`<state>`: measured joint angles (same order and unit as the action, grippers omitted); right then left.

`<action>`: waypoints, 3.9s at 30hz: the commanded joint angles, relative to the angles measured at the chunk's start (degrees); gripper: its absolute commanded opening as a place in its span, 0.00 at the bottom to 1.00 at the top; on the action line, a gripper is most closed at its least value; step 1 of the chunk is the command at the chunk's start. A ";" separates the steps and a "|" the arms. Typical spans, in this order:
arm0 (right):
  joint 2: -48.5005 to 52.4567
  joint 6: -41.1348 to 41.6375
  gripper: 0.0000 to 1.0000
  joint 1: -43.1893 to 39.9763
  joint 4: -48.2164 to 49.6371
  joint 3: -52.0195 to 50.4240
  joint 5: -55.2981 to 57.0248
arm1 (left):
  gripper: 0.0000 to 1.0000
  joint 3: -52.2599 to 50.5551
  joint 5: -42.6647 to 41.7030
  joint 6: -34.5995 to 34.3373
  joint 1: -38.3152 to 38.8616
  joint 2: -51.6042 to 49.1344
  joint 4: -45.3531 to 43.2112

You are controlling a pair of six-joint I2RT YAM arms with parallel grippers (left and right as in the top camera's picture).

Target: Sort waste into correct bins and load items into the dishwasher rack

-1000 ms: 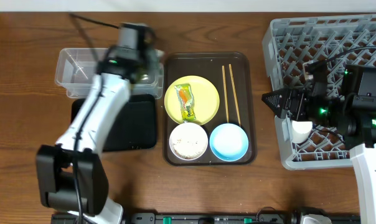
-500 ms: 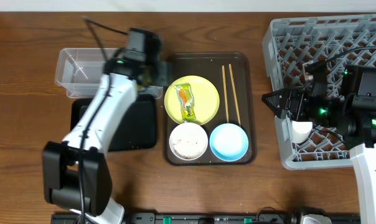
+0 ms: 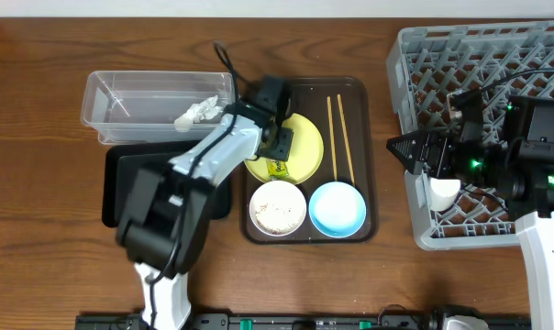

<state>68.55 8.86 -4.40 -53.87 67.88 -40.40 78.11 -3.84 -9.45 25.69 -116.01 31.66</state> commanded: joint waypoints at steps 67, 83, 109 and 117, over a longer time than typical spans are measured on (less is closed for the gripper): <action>0.02 -0.79 0.92 0.42 -0.83 0.68 3.10 | 0.48 -9.77 -5.09 -16.52 11.08 30.67 19.28; 0.02 -0.76 0.93 0.42 -0.98 0.68 3.98 | 0.49 -17.25 -1.75 -26.86 16.65 20.26 -0.81; 0.02 -0.79 0.93 0.42 -1.46 0.68 3.98 | 0.49 -14.88 -1.49 -26.21 20.41 18.73 5.70; 0.02 -0.79 0.93 0.42 -1.51 0.68 4.20 | 0.49 -14.27 -1.29 -26.14 20.70 21.35 6.84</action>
<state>68.55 8.69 -4.43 -55.46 67.88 -36.25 62.41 -6.00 -36.01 46.04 -95.85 38.39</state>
